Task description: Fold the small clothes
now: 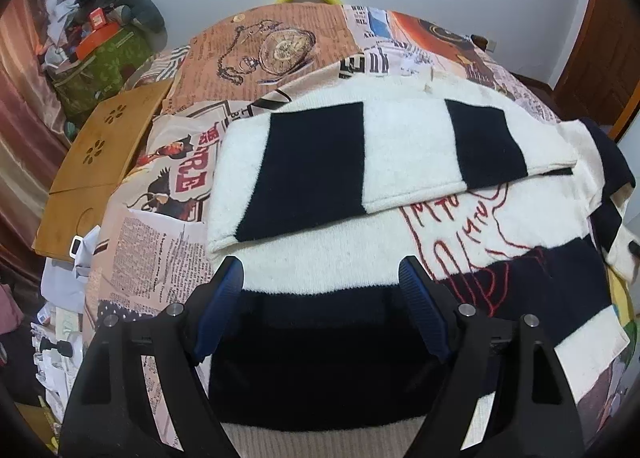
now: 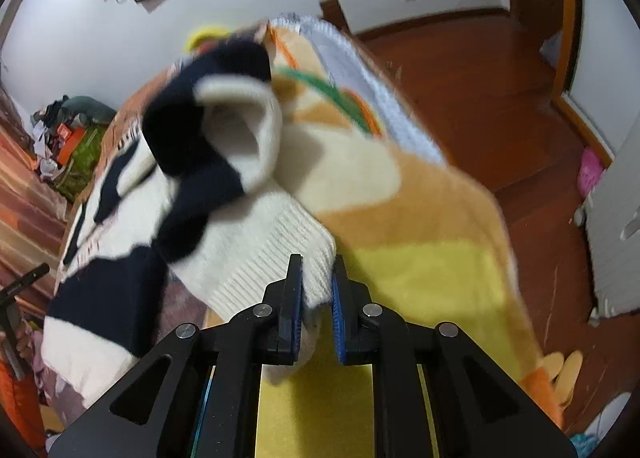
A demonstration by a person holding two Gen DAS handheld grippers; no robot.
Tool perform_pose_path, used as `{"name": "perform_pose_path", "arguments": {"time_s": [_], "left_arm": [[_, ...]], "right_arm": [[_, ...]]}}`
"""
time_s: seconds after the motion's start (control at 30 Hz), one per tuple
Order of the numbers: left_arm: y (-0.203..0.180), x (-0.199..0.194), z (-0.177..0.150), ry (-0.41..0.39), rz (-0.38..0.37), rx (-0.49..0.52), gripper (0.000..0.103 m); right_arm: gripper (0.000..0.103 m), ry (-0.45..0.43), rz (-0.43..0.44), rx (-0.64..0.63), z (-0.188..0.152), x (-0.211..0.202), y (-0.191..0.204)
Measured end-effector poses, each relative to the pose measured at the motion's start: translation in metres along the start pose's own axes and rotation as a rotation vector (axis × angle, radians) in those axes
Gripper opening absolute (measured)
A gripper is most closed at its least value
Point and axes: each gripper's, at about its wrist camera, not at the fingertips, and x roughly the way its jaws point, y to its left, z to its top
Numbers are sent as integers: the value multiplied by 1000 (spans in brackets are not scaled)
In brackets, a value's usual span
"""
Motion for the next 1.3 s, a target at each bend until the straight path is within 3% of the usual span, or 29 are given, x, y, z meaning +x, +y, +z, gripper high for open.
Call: {"name": "perform_pose_path", "arguments": {"time_s": [0.17, 0.37, 0.63, 0.93, 1.13, 1.3], "left_arm": [[8, -4, 1, -23, -4, -19, 80], [17, -5, -3, -42, -37, -45, 80], [34, -3, -12, -51, -76, -80, 80], [63, -13, -24, -71, -54, -85, 80], [80, -19, -28, -81, -45, -106, 80], [86, -16, -26, -74, -51, -126, 80]], "right_arm": [[10, -130, 1, -40, 41, -44, 14], [10, -301, -1, -156, 103, -103, 61], [10, -386, 71, -337, 138, -120, 157], [10, -350, 204, -520, 142, -72, 285], [10, -315, 339, -625, 134, -50, 360], [10, -173, 418, -690, 113, 2, 401]]}}
